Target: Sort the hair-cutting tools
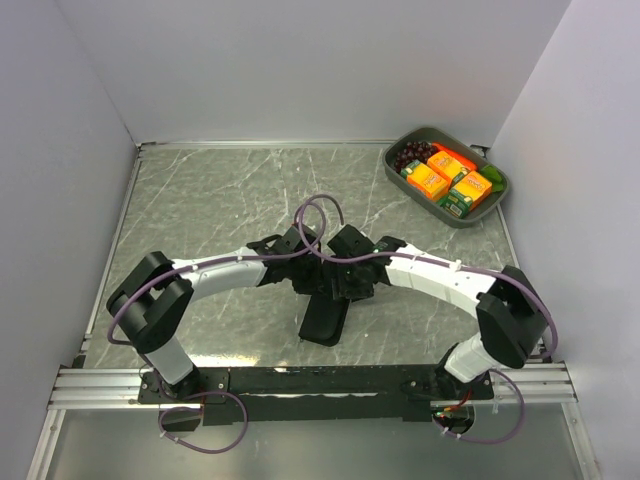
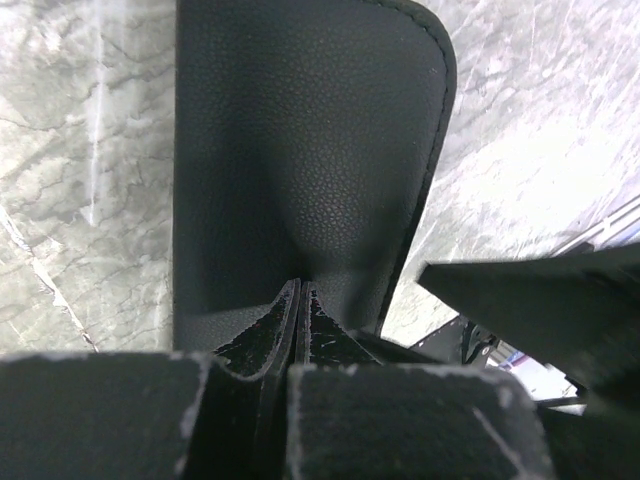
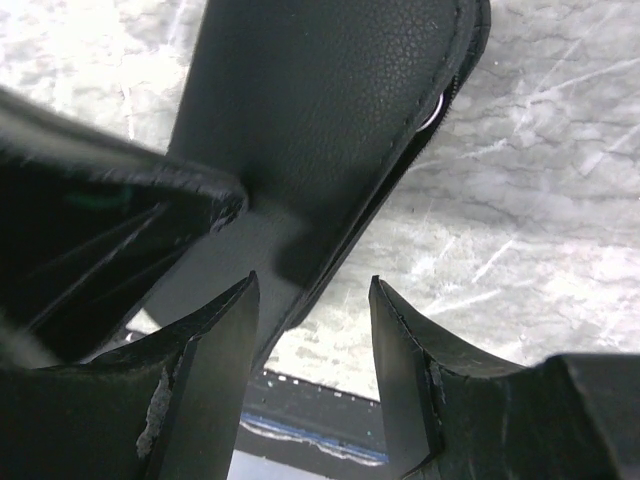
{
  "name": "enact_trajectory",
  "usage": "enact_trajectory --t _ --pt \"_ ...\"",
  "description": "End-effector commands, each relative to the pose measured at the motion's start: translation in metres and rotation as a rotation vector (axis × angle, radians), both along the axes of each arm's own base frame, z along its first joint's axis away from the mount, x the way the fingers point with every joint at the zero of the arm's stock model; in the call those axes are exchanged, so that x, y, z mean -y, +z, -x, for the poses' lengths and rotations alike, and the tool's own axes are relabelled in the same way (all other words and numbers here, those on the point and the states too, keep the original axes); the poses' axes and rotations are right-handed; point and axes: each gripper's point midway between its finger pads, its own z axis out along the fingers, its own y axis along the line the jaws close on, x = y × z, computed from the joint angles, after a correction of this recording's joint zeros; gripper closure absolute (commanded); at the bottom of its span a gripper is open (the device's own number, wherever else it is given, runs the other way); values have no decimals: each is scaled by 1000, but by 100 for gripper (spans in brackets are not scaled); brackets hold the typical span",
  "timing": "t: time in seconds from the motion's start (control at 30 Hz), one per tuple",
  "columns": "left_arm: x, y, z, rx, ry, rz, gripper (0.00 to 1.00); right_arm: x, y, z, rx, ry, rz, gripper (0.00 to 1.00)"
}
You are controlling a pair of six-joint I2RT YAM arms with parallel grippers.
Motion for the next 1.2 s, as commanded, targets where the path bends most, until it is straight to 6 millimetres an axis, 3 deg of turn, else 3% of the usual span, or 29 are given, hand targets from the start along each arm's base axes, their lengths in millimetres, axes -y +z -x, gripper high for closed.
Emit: enact_trajectory --t 0.0,0.27,0.47,0.53,0.57,0.6,0.67,0.77,0.93,1.17 --pt "6 -1 6 -3 -52 17 99 -7 -11 -11 12 -42 -20 45" --pt "3 10 -1 40 -47 9 99 4 -36 -11 -21 -45 69 46" --pt "-24 33 -20 92 20 -26 99 25 -45 -6 -40 -58 147 46" --pt "-40 31 -26 83 57 -36 89 29 -46 -5 -41 -60 154 46" --pt "-49 35 -32 95 81 -29 75 33 -48 -4 -48 -64 159 46" --pt "-56 29 -30 87 92 -36 68 34 -49 -3 -52 -65 160 46" --pt "-60 30 -35 100 98 -8 48 39 -50 -2 -56 -68 168 46" --pt "-59 26 -33 74 66 78 32 47 -52 -3 -61 -73 175 46" --pt "-34 19 -26 36 -40 212 21 56 -54 -4 -68 -78 186 46" --pt "-10 -1 -14 -27 -152 337 19 74 -55 -1 -85 -113 179 46"
